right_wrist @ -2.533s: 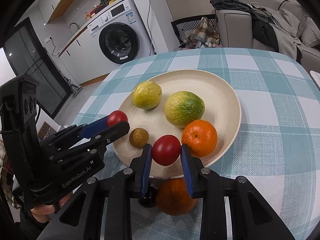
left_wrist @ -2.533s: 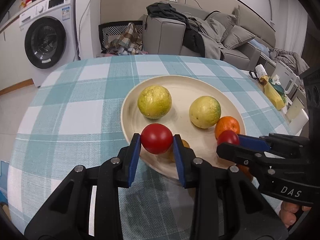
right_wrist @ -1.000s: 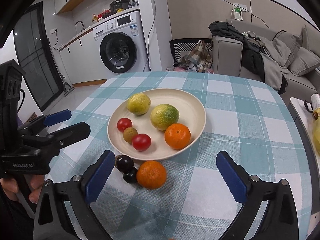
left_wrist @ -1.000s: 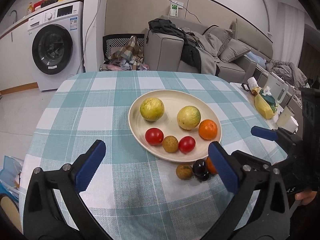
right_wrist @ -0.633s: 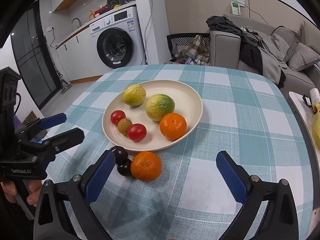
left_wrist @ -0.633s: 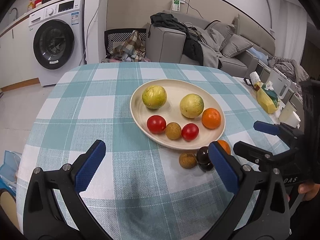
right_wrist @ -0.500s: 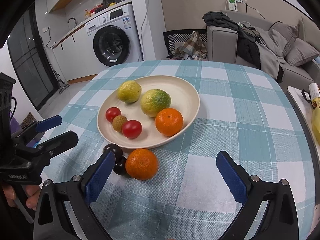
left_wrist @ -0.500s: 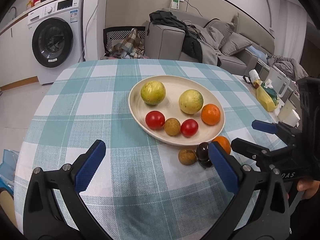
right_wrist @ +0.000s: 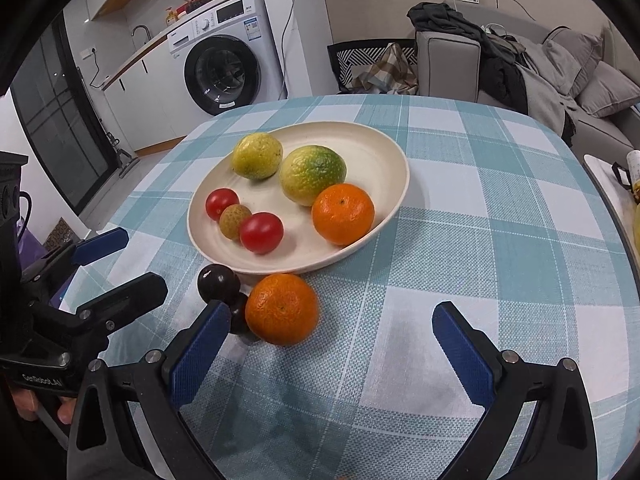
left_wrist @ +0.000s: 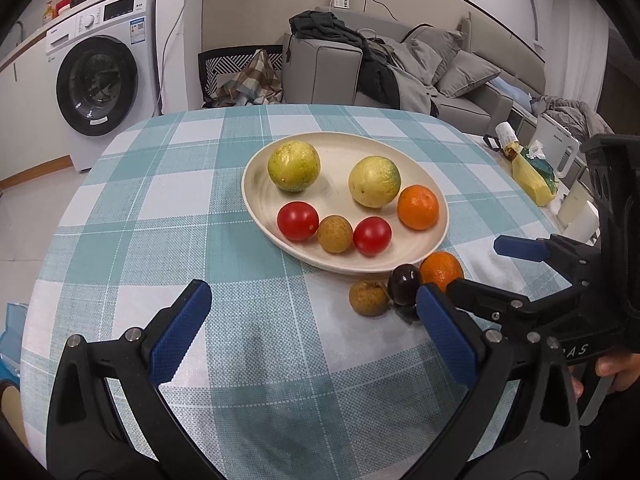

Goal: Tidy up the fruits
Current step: 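Withdraw both tools from the plate toward the orange and dark plums, then grasp the orange with the right tool while the left tool grasps a dark plum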

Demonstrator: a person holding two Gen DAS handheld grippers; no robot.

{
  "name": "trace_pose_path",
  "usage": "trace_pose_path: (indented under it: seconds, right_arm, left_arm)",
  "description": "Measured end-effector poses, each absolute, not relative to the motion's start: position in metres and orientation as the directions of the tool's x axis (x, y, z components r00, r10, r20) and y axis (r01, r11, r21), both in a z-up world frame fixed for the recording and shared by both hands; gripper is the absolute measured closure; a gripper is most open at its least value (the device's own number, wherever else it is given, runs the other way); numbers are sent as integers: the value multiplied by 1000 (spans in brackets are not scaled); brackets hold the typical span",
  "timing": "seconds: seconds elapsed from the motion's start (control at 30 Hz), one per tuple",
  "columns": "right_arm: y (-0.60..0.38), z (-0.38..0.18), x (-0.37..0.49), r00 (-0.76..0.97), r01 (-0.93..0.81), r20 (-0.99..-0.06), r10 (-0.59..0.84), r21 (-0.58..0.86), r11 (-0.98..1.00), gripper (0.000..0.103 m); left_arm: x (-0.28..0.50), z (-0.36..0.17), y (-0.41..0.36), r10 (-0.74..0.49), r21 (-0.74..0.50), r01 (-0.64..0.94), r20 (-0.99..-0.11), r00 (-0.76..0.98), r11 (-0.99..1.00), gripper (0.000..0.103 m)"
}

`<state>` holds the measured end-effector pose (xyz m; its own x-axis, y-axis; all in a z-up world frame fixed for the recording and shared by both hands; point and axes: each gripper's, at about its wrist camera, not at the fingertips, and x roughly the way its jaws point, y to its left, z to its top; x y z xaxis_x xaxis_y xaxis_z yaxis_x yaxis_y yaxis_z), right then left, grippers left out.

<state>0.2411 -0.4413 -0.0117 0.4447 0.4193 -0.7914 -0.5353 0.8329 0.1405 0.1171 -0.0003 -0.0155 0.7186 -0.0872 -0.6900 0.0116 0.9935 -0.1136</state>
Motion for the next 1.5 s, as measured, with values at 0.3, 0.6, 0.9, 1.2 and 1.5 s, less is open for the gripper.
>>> trace_pose_path:
  seconds: [0.3, 0.6, 0.9, 1.2, 1.5]
  right_arm:
    - [-446, -12, 235, 407, -552, -785, 467, 197, 811, 1]
    - [-440, -16, 235, 372, -576, -790, 487, 215, 789, 26]
    - [-438, -18, 237, 351, -582, -781, 517, 251, 773, 43]
    - [-433, -21, 240, 334, -590, -771, 543, 278, 758, 53]
    - [-434, -21, 239, 330, -588, -762, 556, 295, 753, 61]
  left_arm:
    - [116, -18, 3, -98, -133, 7, -697, 711, 991, 1]
    - [116, -22, 1, -105, -131, 18, -703, 704, 991, 1]
    - [115, -23, 1, -107, -132, 18, -705, 701, 991, 1]
    - [115, -27, 0, -111, -132, 24, -711, 694, 991, 1]
    - [120, -30, -5, -116, -131, 31, -720, 684, 991, 1]
